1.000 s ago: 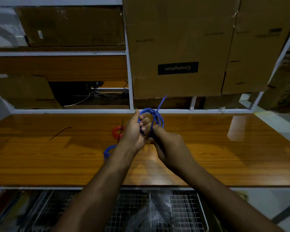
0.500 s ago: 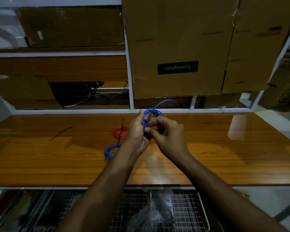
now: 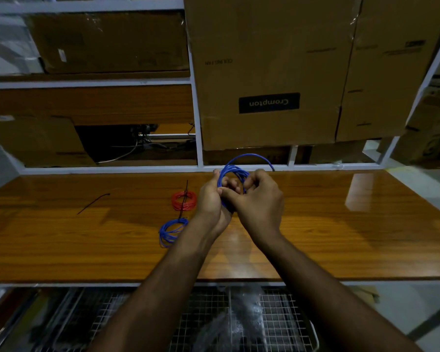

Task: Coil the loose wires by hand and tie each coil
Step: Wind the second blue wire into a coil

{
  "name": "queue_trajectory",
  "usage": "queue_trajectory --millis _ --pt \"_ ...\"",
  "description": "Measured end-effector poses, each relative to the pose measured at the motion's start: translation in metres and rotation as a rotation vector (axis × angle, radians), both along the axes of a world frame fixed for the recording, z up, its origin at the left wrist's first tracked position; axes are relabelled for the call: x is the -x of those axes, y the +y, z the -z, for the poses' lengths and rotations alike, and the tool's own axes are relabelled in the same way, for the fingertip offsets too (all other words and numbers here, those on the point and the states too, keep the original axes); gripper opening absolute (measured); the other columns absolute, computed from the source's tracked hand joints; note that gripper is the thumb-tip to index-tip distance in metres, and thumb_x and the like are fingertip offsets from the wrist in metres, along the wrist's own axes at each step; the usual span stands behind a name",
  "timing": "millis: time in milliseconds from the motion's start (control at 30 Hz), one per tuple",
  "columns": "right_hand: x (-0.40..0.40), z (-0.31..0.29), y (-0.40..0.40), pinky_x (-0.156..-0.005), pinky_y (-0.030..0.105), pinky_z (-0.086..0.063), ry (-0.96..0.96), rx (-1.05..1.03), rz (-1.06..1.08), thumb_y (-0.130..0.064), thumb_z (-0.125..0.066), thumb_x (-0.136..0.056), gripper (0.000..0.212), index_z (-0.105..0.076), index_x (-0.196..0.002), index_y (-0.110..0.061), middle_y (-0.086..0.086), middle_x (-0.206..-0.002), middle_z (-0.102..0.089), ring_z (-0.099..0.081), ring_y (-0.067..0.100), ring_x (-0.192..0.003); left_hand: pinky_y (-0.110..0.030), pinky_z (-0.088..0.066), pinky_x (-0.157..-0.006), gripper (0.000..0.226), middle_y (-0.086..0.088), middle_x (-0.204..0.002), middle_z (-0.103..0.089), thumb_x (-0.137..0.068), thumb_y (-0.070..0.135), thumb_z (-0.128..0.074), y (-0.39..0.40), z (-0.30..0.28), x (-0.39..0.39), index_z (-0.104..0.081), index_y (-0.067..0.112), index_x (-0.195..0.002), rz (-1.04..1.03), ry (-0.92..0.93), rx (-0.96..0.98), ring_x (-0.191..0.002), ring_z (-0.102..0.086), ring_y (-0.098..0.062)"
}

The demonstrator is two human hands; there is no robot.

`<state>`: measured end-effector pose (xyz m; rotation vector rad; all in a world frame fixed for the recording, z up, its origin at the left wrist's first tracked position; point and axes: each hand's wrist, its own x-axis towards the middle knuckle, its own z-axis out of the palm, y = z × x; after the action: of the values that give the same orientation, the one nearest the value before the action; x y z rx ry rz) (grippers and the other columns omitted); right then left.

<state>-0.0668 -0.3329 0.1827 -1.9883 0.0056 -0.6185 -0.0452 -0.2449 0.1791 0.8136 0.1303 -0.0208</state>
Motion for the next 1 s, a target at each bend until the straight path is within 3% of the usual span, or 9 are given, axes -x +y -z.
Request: queue_trajectory --millis 167,267,367,467,567,700,833,900,1000 --pt "-0.001 0.001 0.0 -0.057 0.021 -0.042 -0.106 0.281 0.154 -0.059 -0.082 -0.059 0.064 -0.044 -0.099 -0.027 -0.011 -0.096 -0.043 -0.046 0.006 -0.076 -0.025 -0.039 -0.054 0.048 0.0 -0.059 -0.036 -0.106 0.038 -0.035 0.001 0.003 -0.001 -0.041 0.015 -0.065 -0.013 0.052 -0.014 -0.054 -0.035 -0.012" --pt "0.0 -0.001 -0.006 -0.048 0.024 -0.031 -0.048 0.422 0.107 -0.064 -0.073 -0.069 0.046 -0.044 -0.071 -0.029 -0.011 -0.068 -0.049 -0.048 0.006 -0.06 -0.024 -0.038 -0.053 0.047 0.003 -0.057 -0.037 -0.106 0.038 -0.034 0.005 0.006 -0.002 -0.041 0.017 -0.065 -0.005 0.074 -0.056 -0.051 -0.035 -0.01" --pt "0.0 0.001 -0.015 -0.046 0.023 -0.031 -0.015 0.466 -0.01 -0.063 -0.067 -0.076 0.047 -0.043 -0.057 -0.027 -0.008 -0.05 -0.047 -0.047 0.004 -0.049 -0.026 -0.037 -0.056 0.049 0.002 -0.054 -0.037 -0.106 0.038 -0.034 0.004 0.005 0.002 -0.042 0.017 -0.063 0.032 0.094 -0.072 -0.05 -0.036 -0.011" --pt "-0.002 0.0 -0.026 -0.051 0.024 -0.041 0.019 0.312 -0.171 -0.052 -0.073 -0.074 0.038 -0.053 -0.061 -0.023 -0.007 -0.054 -0.054 -0.052 0.003 -0.051 -0.028 -0.037 -0.057 0.05 0.002 -0.052 -0.039 -0.106 0.038 -0.034 -0.002 0.004 0.007 -0.043 0.016 -0.062 0.076 0.102 -0.063 -0.046 -0.04 -0.012" --pt "0.0 -0.002 -0.038 -0.053 0.023 -0.041 0.12 0.065 -0.292 -0.048 -0.08 -0.074 0.035 -0.06 -0.072 -0.019 -0.006 -0.059 -0.056 -0.051 0.003 -0.053 -0.023 -0.03 -0.045 0.049 0.004 -0.048 -0.037 -0.106 0.039 -0.032 -0.003 0.005 0.005 -0.041 0.017 -0.063 0.089 0.078 -0.069 -0.04 -0.034 -0.009" --pt "0.004 -0.009 -0.059 -0.051 0.023 -0.041 0.115 -0.362 -0.351 -0.031 -0.086 -0.073 0.047 -0.057 -0.108 -0.019 -0.003 -0.075 -0.057 -0.052 0.008 -0.061 -0.02 -0.024 -0.035 0.049 0.005 -0.047 -0.033 -0.106 0.037 -0.032 0.006 0.008 0.0 -0.04 0.017 -0.063 0.123 0.075 0.049 -0.036 -0.029 -0.007" --pt "0.015 -0.03 -0.067 -0.071 0.015 -0.048 -0.141 0.185 -0.391 -0.039 -0.072 -0.087 0.053 -0.046 -0.132 -0.042 -0.012 -0.118 -0.051 -0.054 -0.002 -0.098 -0.02 -0.025 -0.033 0.044 0.006 -0.046 -0.033 -0.106 0.037 -0.033 0.006 0.011 -0.005 -0.043 0.016 -0.068 0.145 0.097 0.01 -0.035 -0.029 -0.007" --pt "0.012 -0.038 -0.063 -0.072 0.012 -0.044 -0.177 0.453 -0.374 -0.035 -0.065 -0.093 0.039 -0.057 -0.13 -0.038 -0.013 -0.118 -0.049 -0.053 -0.003 -0.097 -0.02 -0.025 -0.033 0.041 0.006 -0.046 -0.033 -0.106 0.037 -0.033 0.003 0.01 -0.006 -0.046 0.016 -0.073 0.171 0.099 -0.019 -0.036 -0.028 -0.007" --pt "-0.002 -0.044 -0.065 -0.07 0.011 -0.044 -0.229 0.478 -0.339 -0.01 -0.064 -0.092 0.025 -0.075 -0.108 -0.026 -0.009 -0.095 -0.063 -0.059 -0.002 -0.08 -0.019 -0.022 -0.032 0.043 0.007 -0.044 -0.031 -0.105 0.035 -0.035 0.001 0.008 -0.005 -0.041 0.017 -0.066 0.214 0.097 0.002 -0.035 -0.027 -0.007"
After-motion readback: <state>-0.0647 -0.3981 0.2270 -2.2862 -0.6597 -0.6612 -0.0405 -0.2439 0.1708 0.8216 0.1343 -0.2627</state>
